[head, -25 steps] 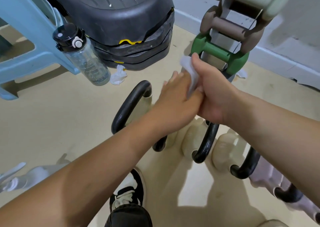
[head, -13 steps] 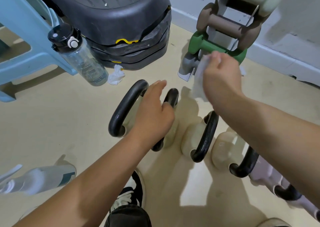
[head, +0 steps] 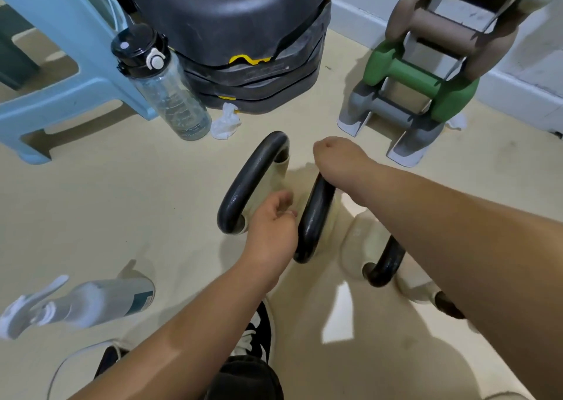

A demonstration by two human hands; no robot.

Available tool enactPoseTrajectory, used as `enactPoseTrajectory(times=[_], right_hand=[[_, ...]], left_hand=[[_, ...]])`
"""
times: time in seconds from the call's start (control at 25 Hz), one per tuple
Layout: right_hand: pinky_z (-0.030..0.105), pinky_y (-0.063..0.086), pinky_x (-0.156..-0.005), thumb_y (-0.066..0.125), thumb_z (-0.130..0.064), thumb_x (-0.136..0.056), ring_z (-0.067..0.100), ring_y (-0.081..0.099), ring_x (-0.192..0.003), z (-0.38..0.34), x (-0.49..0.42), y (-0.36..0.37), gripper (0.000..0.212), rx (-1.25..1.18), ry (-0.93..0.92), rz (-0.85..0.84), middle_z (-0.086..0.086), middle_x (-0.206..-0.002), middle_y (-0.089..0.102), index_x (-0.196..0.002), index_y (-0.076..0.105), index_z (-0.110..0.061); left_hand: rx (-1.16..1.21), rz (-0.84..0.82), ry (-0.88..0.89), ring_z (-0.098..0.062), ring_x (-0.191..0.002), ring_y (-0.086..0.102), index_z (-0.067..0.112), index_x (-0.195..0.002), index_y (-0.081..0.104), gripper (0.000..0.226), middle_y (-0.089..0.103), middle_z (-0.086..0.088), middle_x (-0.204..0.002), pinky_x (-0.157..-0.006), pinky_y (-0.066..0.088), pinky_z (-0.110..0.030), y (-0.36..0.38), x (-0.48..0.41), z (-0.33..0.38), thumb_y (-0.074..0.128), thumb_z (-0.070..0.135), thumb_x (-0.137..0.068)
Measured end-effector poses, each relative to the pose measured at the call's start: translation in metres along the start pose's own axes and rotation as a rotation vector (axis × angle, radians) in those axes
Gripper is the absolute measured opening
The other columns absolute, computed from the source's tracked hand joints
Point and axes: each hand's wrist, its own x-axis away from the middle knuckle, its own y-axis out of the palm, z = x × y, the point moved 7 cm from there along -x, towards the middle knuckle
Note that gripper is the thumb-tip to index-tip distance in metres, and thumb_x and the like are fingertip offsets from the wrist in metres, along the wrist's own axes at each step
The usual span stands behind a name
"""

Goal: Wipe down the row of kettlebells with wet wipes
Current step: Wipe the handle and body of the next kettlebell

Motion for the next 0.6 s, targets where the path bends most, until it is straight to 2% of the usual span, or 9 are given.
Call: enactPoseTrajectory(times=[0.08,0.16,0.2,0.24,0.32,0.4,0.52,0.56,0.6], right_hand=[[0.039,0.042,-0.089,0.033,-0.006,-0.1,0.039,0.052,-0.121,0.0,0.005,0.0,0.03,-0.099,0.051,0.041,0.015,-0.098,0.046,-0.116,0.057,0.005],[0.04,0.034,-0.108,0.032,-0.008,-0.102,0.036,0.032,-0.14,0.003,0.026,0.014,0.034,-0.178,-0.051,0.136,0.019,-0.135,0.039,-0.131,0.046,0.001],[0.043,0.022,-0.12,0.03,-0.014,-0.104,0.034,0.013,-0.151,0.005,0.043,0.024,0.045,-0.164,-0.087,0.156,0.019,-0.157,0.02,-0.147,0.031,0.0],[0.042,0.008,-0.126,0.029,-0.02,-0.105,0.029,-0.007,-0.155,0.007,0.063,0.035,0.057,-0.105,-0.143,0.197,0.014,-0.167,-0.004,-0.157,0.012,-0.003],[0.039,-0.004,-0.126,0.027,-0.025,-0.105,0.021,-0.027,-0.151,0.007,0.1,0.059,0.067,0.034,-0.239,0.23,0.006,-0.164,-0.029,-0.159,-0.009,-0.01],[0.037,-0.006,-0.126,0.027,-0.025,-0.105,0.016,-0.032,-0.149,0.005,0.114,0.071,0.069,0.012,-0.238,0.214,0.002,-0.161,-0.037,-0.157,-0.017,-0.014],[0.033,-0.008,-0.124,0.031,-0.017,-0.103,0.024,-0.021,-0.153,0.003,0.077,0.056,0.065,-0.008,-0.171,0.243,0.009,-0.166,-0.022,-0.159,0.0,-0.007],[0.031,0.0,-0.123,0.032,-0.013,-0.102,0.029,-0.005,-0.154,0.001,0.058,0.043,0.054,-0.022,-0.183,0.237,0.014,-0.167,-0.003,-0.154,0.021,-0.003],[0.033,0.017,-0.119,0.032,-0.012,-0.1,0.032,0.02,-0.145,0.001,0.04,0.028,0.036,-0.094,-0.163,0.217,0.018,-0.155,0.022,-0.135,0.042,-0.005]], left_hand=[[-0.006,-0.025,0.001,-0.01,-0.124,0.059,0.024,-0.139,0.058,0.042,0.061,0.012,-0.136,-0.112,0.045,-0.039,0.002,0.0,0.0,0.05,0.01,-0.1],[0.009,-0.042,0.014,-0.012,-0.12,0.063,0.023,-0.135,0.061,0.042,0.066,0.007,-0.131,-0.107,0.05,-0.039,0.003,-0.003,-0.005,0.051,0.012,-0.096],[0.036,-0.044,0.016,-0.013,-0.115,0.066,0.022,-0.131,0.063,0.04,0.07,0.003,-0.127,-0.103,0.053,-0.036,0.003,-0.004,-0.006,0.053,0.012,-0.094],[0.071,-0.041,0.012,-0.014,-0.109,0.069,0.02,-0.127,0.065,0.036,0.073,-0.001,-0.121,-0.096,0.056,-0.031,0.002,-0.004,-0.007,0.055,0.011,-0.094],[0.132,-0.015,-0.002,-0.014,-0.105,0.071,0.017,-0.126,0.066,0.032,0.074,-0.003,-0.115,-0.092,0.057,-0.027,-0.003,-0.006,-0.009,0.06,0.008,-0.095],[0.182,0.003,-0.031,-0.016,-0.107,0.071,0.015,-0.128,0.066,0.033,0.074,-0.003,-0.116,-0.096,0.056,-0.029,-0.009,-0.005,-0.014,0.06,0.006,-0.096],[0.203,-0.032,-0.043,-0.015,-0.084,0.072,0.008,-0.118,0.069,0.025,0.077,-0.003,-0.094,-0.073,0.057,-0.026,-0.004,0.001,-0.016,0.056,0.004,-0.097],[0.166,-0.027,-0.037,-0.015,-0.083,0.071,0.009,-0.119,0.069,0.029,0.076,-0.002,-0.093,-0.071,0.055,-0.024,-0.002,0.001,-0.017,0.052,0.001,-0.097],[0.137,-0.02,-0.036,-0.015,-0.09,0.072,0.011,-0.122,0.068,0.034,0.076,-0.001,-0.101,-0.075,0.054,-0.023,0.0,0.001,-0.017,0.049,0.0,-0.097]])
